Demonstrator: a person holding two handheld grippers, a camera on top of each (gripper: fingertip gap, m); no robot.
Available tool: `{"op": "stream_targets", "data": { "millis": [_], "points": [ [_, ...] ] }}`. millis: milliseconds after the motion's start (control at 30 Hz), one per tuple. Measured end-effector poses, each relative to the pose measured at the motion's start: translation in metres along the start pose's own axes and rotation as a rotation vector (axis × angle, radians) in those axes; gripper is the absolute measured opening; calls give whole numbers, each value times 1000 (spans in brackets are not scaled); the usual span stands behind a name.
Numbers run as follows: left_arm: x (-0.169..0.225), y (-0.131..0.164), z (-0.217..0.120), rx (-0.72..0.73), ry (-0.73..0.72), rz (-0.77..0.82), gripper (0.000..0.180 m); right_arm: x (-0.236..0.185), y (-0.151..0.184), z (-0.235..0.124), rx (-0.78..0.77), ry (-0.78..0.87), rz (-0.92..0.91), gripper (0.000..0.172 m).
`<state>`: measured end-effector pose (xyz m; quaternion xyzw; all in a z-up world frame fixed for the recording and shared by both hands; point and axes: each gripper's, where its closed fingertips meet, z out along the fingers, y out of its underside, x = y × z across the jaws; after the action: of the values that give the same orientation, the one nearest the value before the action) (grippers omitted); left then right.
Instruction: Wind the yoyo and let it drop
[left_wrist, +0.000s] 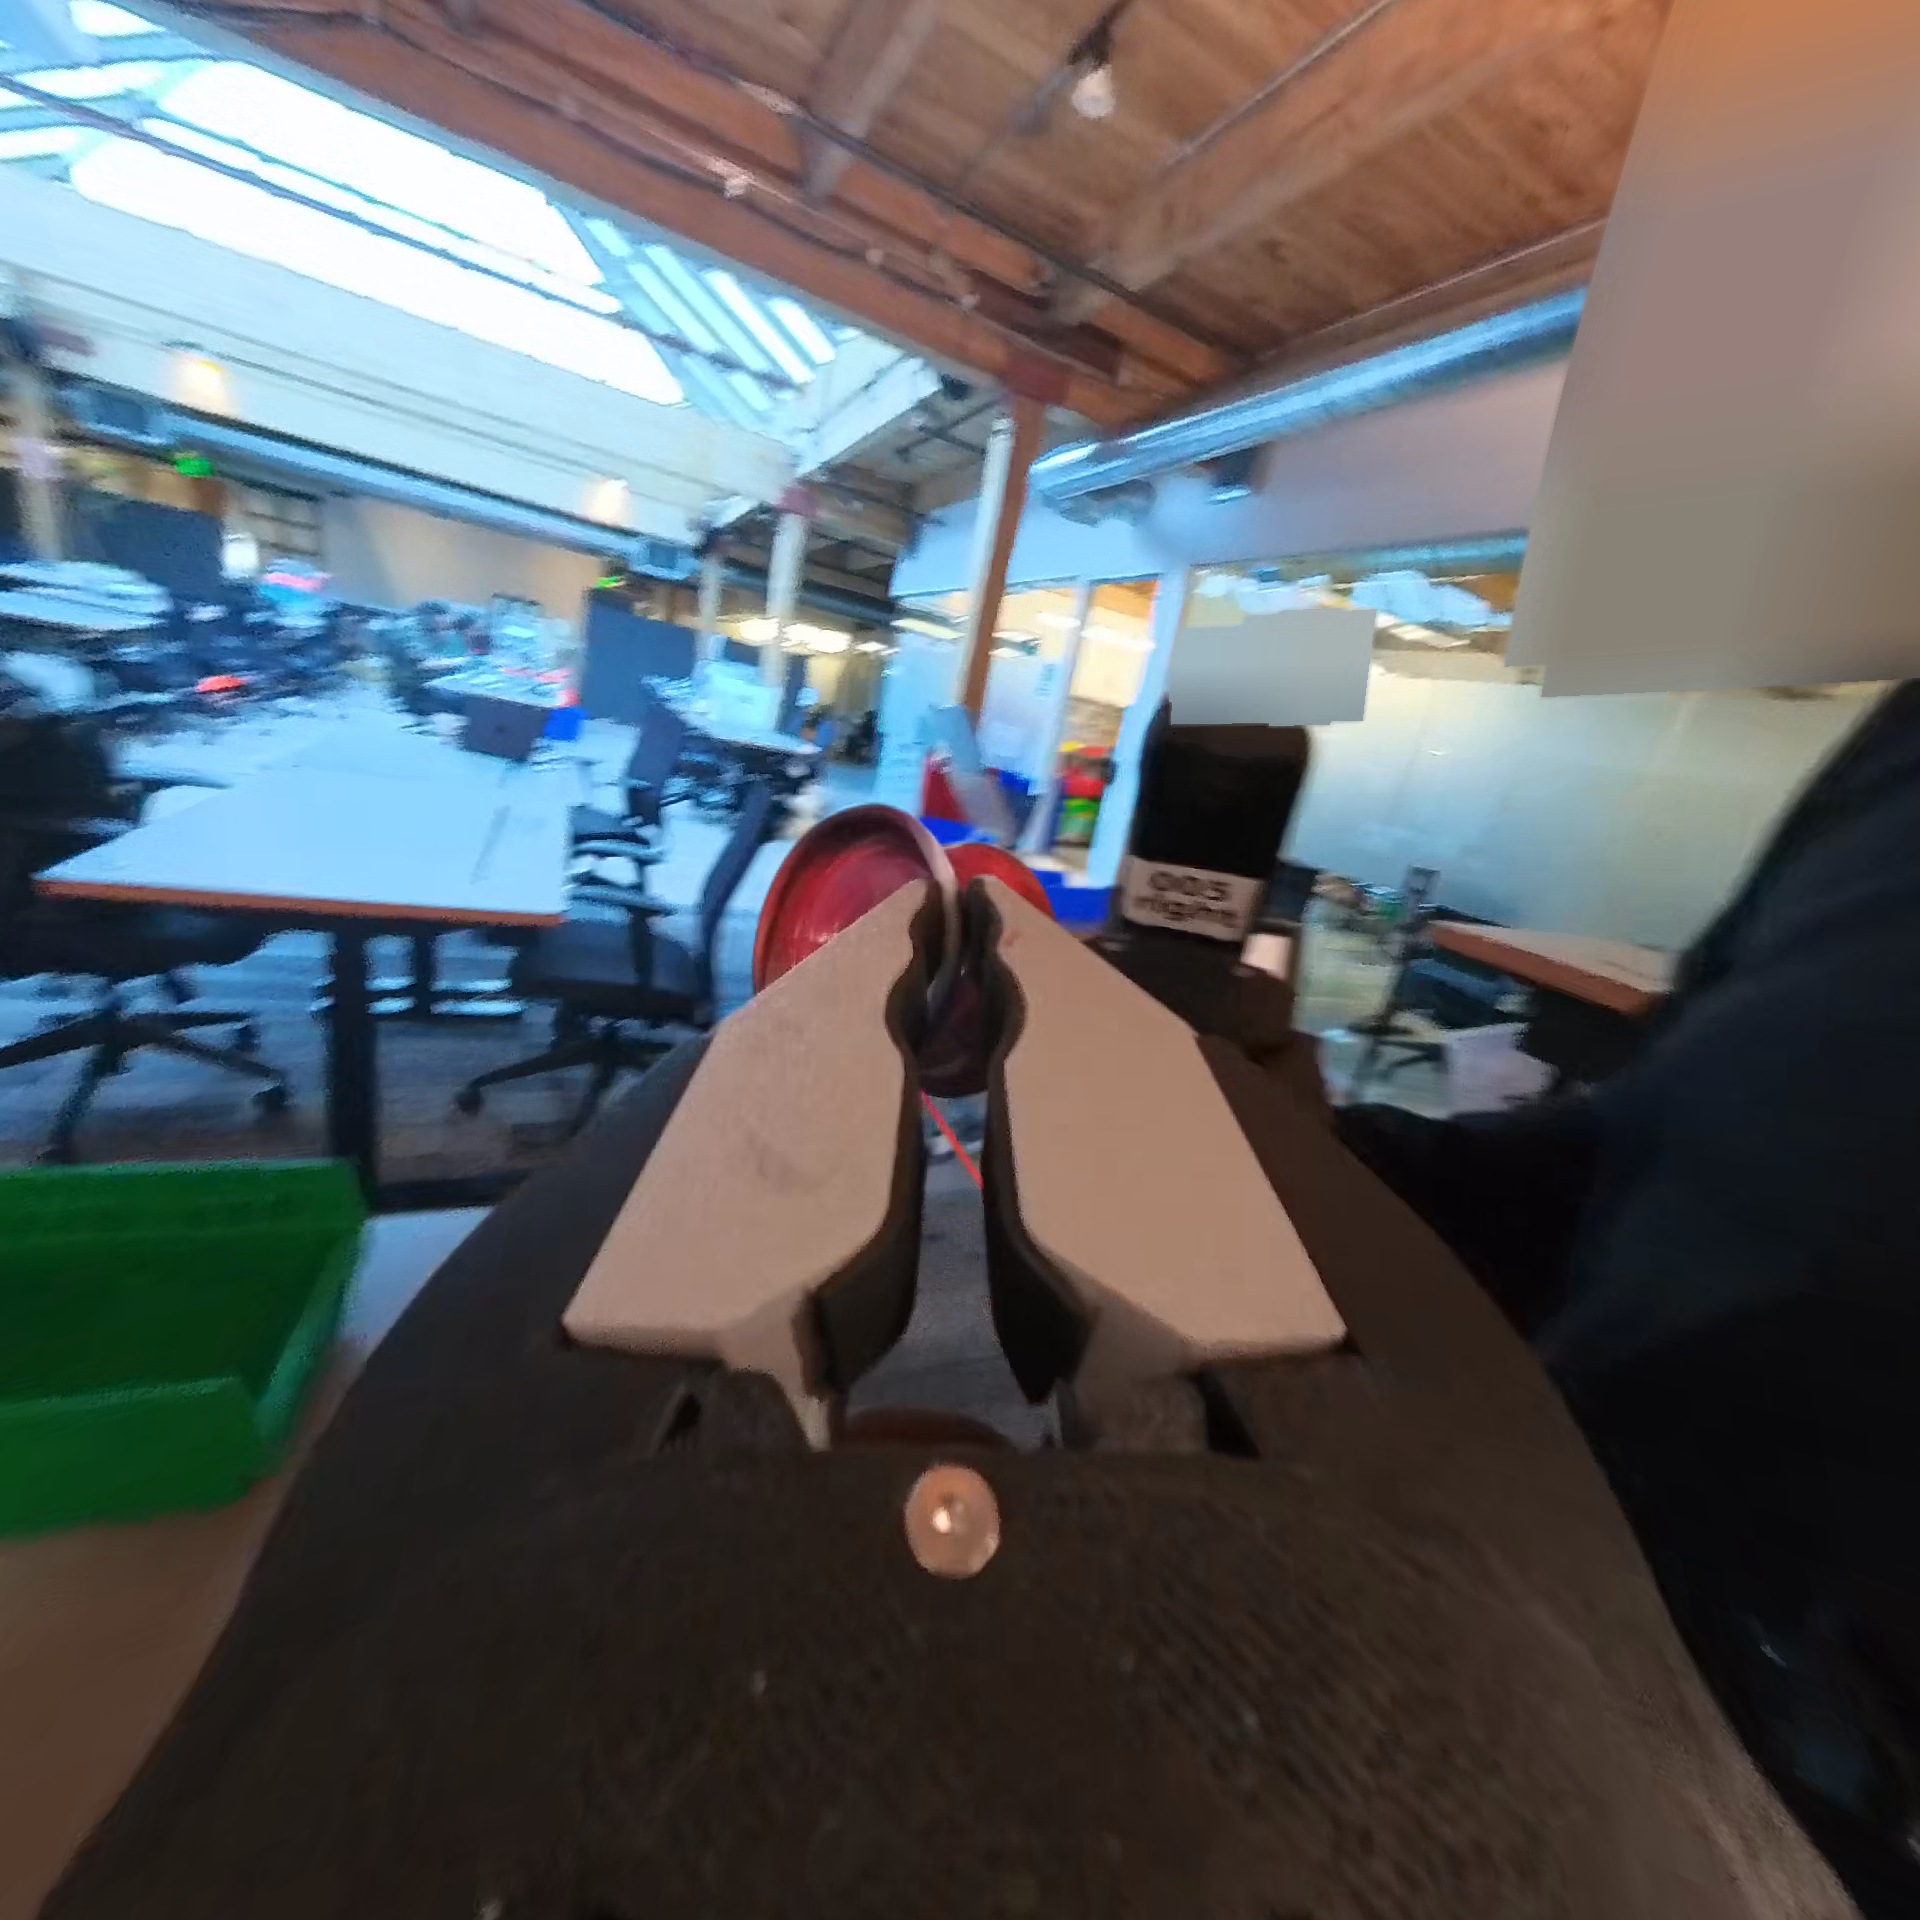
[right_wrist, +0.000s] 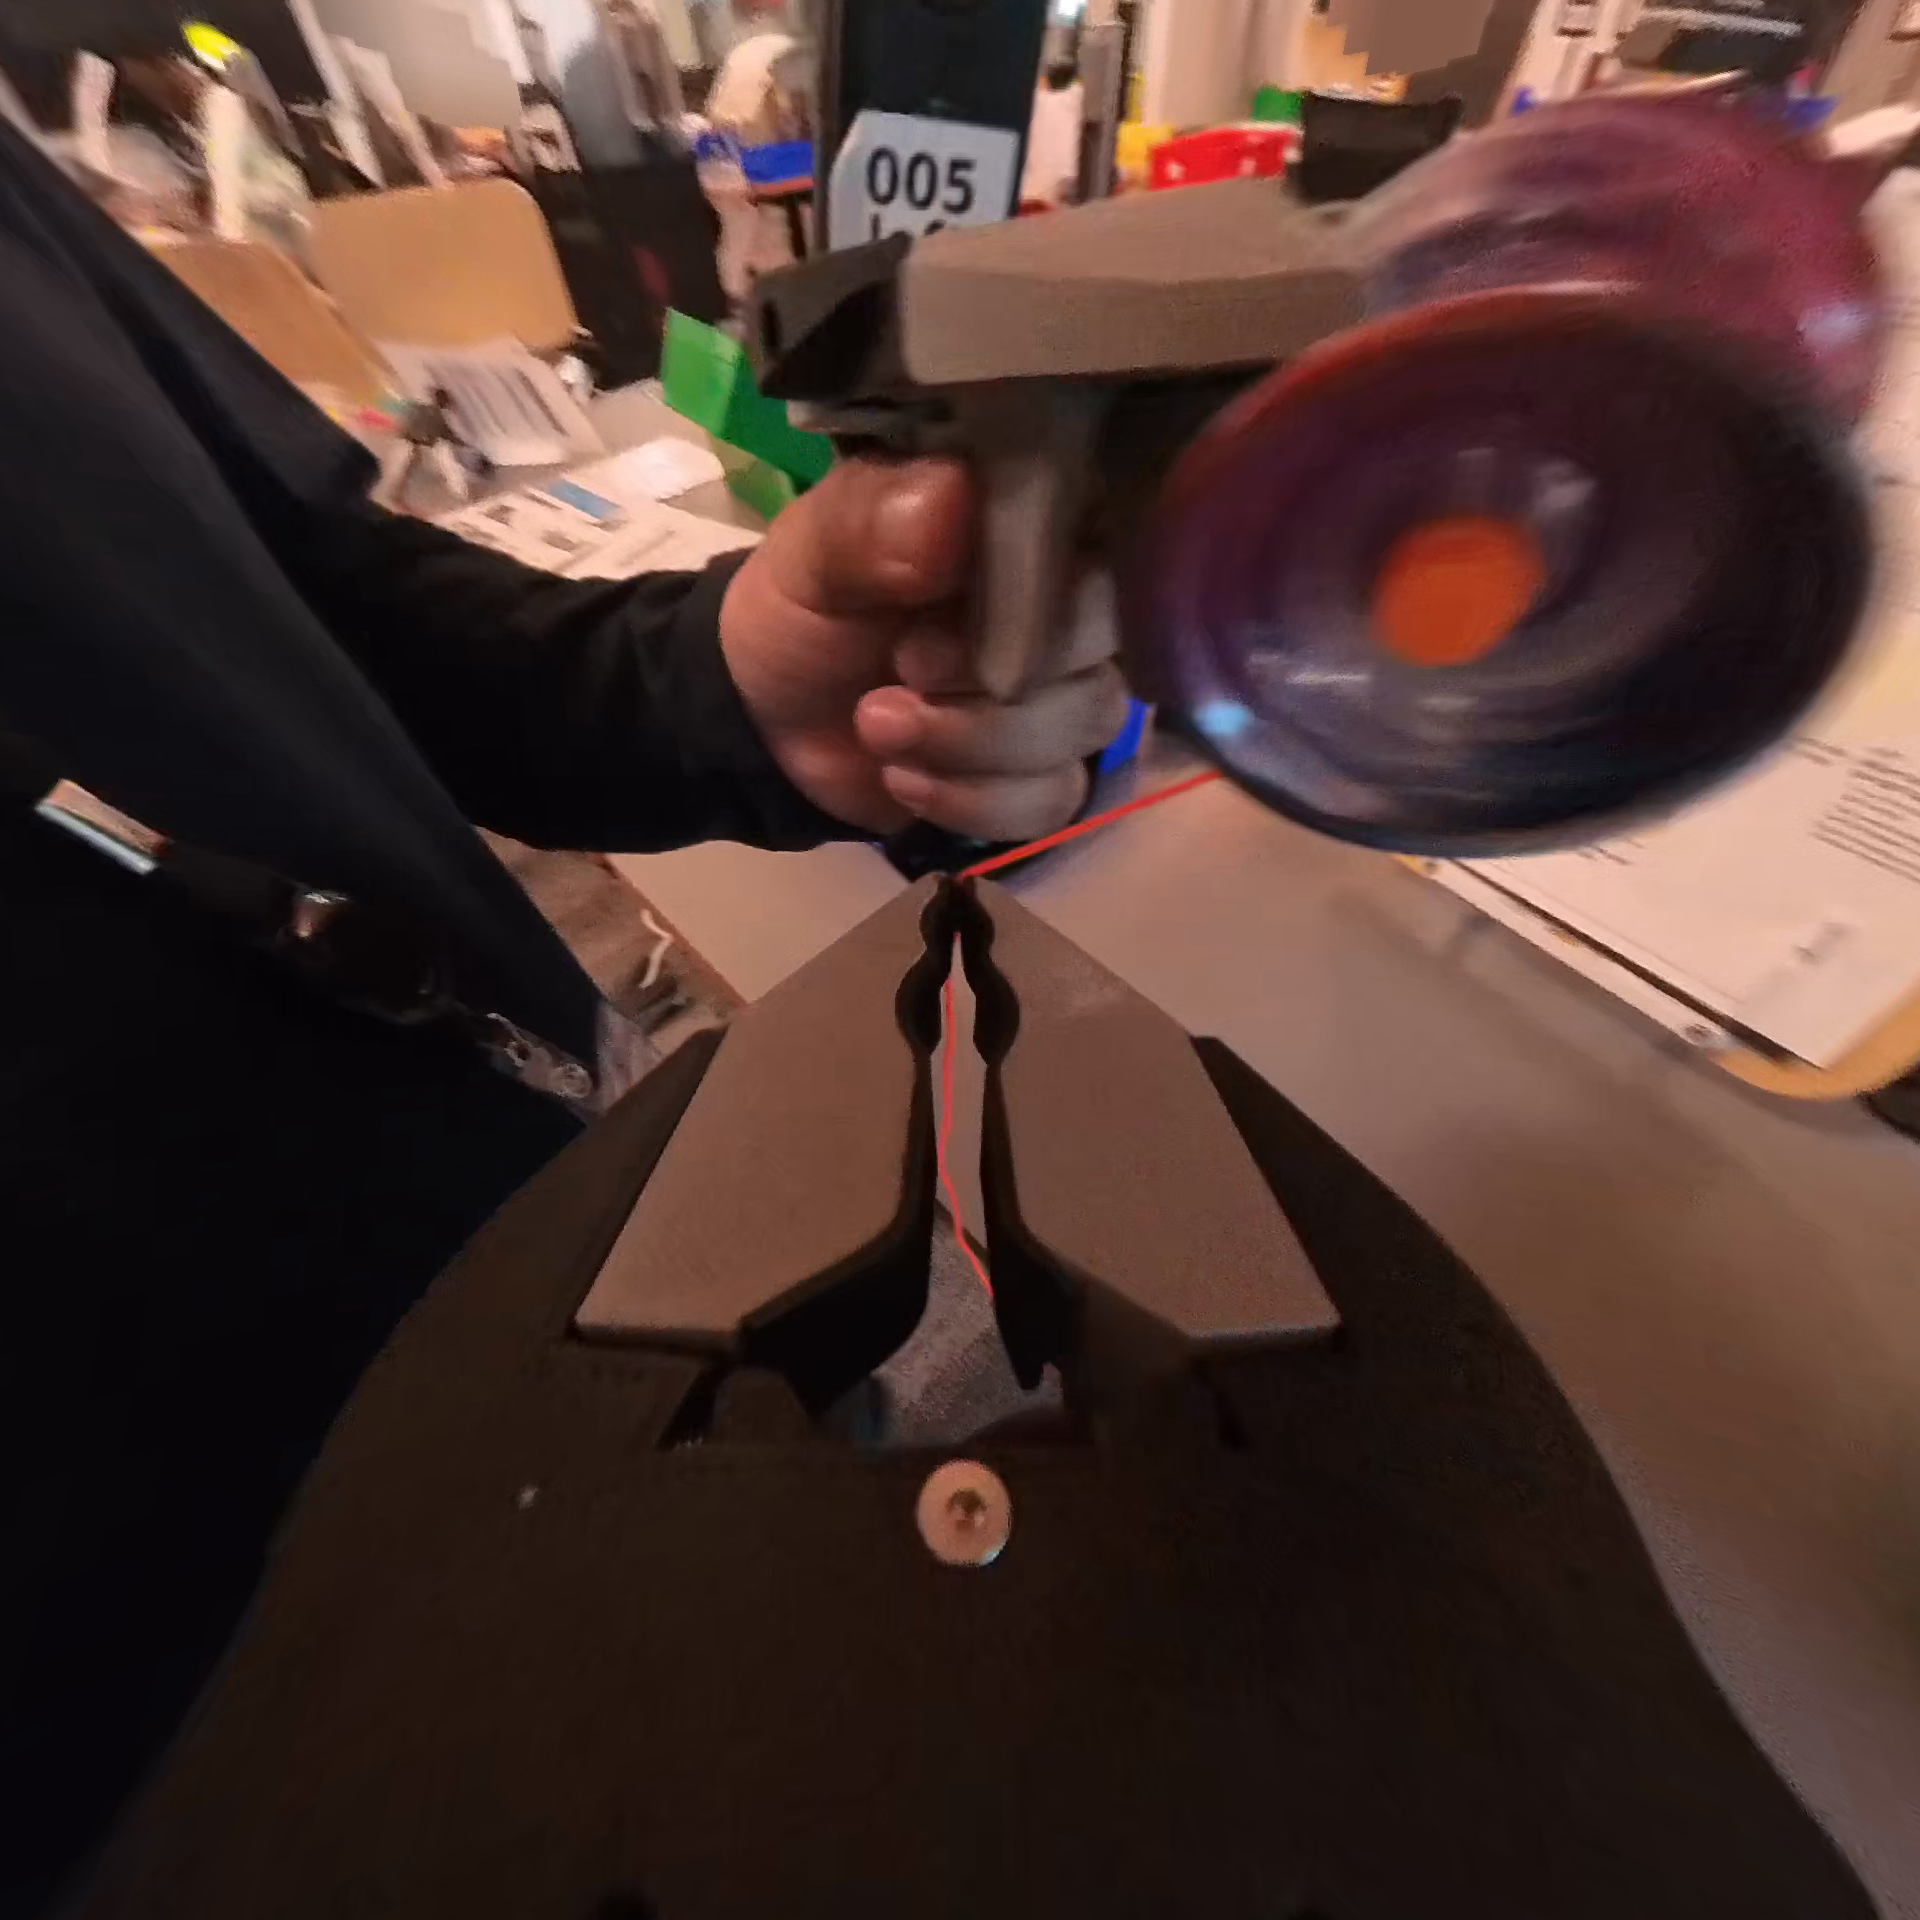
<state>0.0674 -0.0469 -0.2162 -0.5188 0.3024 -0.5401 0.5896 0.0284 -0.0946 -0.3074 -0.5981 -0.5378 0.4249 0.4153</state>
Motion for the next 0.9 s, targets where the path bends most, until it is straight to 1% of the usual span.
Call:
{"op": "stream_targets", "data": {
  "millis": [33,100,200,300,400,500,567,633,700,767,800,900],
  "points": [
    [-11,3,6,-21,-73,26,1,-1,2,-2,7,-27,1,0],
    [-30,11,17,-81,-197,95,1,0,7,-13,12,-86,-2,0],
    [-51,32,32,-223,-339,236,1,10,3,-48,56,-147,-23,0],
    [-58,58,52,-357,-407,333,1,28,-7,-94,110,-222,-34,0],
    [-60,86,74,-466,-433,344,1,61,-6,-136,79,-197,-120,0],
    [-57,105,93,-532,-432,310,1,101,3,-173,15,-122,-221,0],
    [-51,114,104,-560,-418,269,1,126,11,-188,-24,-86,-263,0],
    [-46,122,113,-573,-400,218,1,144,20,-195,-48,-68,-294,0],
    [-38,128,121,-572,-358,124,1,154,25,-194,-31,-82,-290,0],
    [-21,126,133,-527,-265,19,1,160,30,-190,7,-105,-255,0],
    [-13,121,139,-487,-226,-9,1,161,34,-187,21,-119,-235,0],
    [1,100,154,-387,-172,-23,1,148,40,-181,103,-172,-165,0]
  ]
}}
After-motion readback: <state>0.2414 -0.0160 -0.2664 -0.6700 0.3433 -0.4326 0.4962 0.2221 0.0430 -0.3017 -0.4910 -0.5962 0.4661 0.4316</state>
